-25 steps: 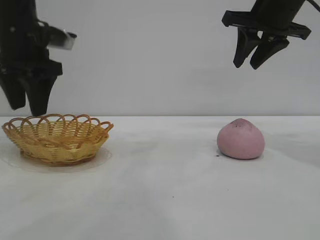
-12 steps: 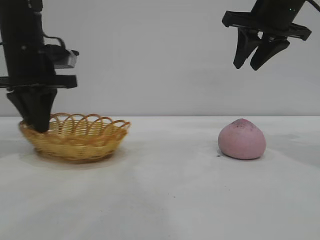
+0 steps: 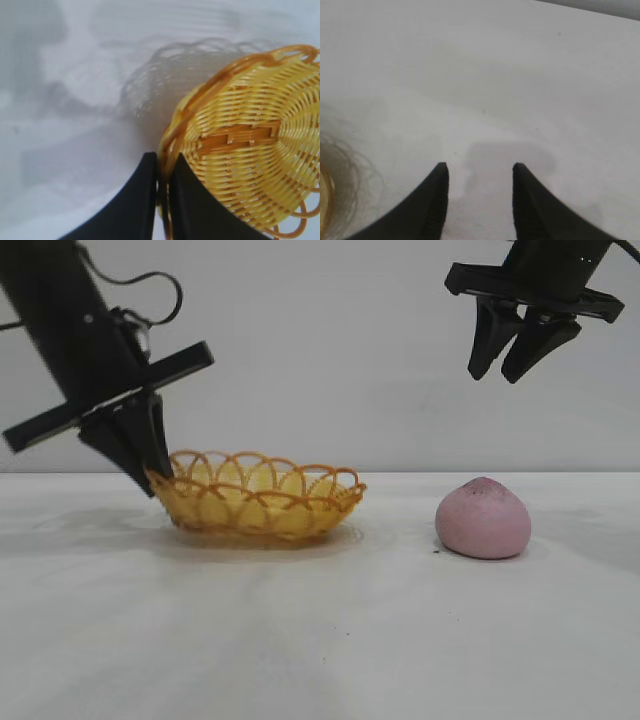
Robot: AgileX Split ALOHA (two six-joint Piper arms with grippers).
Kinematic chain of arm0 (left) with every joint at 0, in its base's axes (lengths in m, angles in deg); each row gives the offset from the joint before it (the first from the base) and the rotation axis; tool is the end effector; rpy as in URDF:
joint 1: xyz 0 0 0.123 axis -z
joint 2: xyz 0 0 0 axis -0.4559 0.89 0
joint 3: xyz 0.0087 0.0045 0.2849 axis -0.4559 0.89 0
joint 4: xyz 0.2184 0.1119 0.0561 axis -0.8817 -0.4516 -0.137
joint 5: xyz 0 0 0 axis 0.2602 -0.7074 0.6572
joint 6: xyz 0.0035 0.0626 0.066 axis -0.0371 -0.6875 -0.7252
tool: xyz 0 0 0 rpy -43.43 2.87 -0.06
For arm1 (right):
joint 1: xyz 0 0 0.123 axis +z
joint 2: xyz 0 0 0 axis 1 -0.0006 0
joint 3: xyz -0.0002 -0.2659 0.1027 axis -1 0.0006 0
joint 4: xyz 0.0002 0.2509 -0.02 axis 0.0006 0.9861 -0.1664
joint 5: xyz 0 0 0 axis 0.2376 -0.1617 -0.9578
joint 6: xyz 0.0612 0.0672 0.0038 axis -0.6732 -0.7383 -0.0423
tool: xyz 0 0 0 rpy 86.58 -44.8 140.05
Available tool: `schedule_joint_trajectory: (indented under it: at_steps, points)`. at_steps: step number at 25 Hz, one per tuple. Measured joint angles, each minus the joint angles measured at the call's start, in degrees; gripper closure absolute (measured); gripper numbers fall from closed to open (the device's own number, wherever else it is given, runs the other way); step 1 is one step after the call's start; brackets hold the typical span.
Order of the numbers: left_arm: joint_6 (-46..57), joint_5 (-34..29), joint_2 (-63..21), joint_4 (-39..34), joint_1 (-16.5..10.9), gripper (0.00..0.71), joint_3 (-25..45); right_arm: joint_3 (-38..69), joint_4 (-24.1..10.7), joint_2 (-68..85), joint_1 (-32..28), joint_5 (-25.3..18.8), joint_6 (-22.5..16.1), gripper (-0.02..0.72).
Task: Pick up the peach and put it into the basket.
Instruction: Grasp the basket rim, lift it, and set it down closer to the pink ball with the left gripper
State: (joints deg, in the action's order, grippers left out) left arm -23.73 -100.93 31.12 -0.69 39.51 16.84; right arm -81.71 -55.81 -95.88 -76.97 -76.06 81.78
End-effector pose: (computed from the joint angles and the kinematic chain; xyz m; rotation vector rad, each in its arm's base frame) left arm 0.3734 -0.1189 0.1386 -0.1853 2.8468 -0.7161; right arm 0.4053 0.1109 0.2235 -0.4241 2.4860 0.3073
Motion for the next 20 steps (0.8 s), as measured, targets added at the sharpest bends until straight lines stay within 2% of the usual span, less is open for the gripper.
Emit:
schedule_joint_trajectory:
  at_steps: [3,5,12,13,15,18,20]
  points:
    - [-5.8,3.1,-2.6,6.3,1.2,0.710,6.1,0.0,0.0,0.0,0.0,0.1,0.0,0.444]
    - [-7.7,4.4,-3.8,8.0,1.8,0.710,8.1,0.0,0.0,0.0,0.0,0.1,0.0,0.444]
    - [-9.4,4.6,-4.2,9.0,1.8,0.710,8.7,0.0,0.0,0.0,0.0,0.2,0.0,0.444]
    - [-9.4,4.6,-4.2,9.0,1.8,0.655,8.7,0.0,0.0,0.0,0.0,0.2,0.0,0.444]
    - [-9.5,4.5,-4.2,9.0,1.8,0.655,8.7,0.0,0.0,0.0,0.0,0.2,0.0,0.444]
    - [-9.5,4.3,-4.4,9.0,1.8,0.441,8.7,0.0,0.0,0.0,0.0,0.2,0.0,0.444]
    - [-9.5,3.7,-4.4,9.0,1.8,0.352,8.7,0.0,0.0,0.0,0.0,0.2,0.0,0.444]
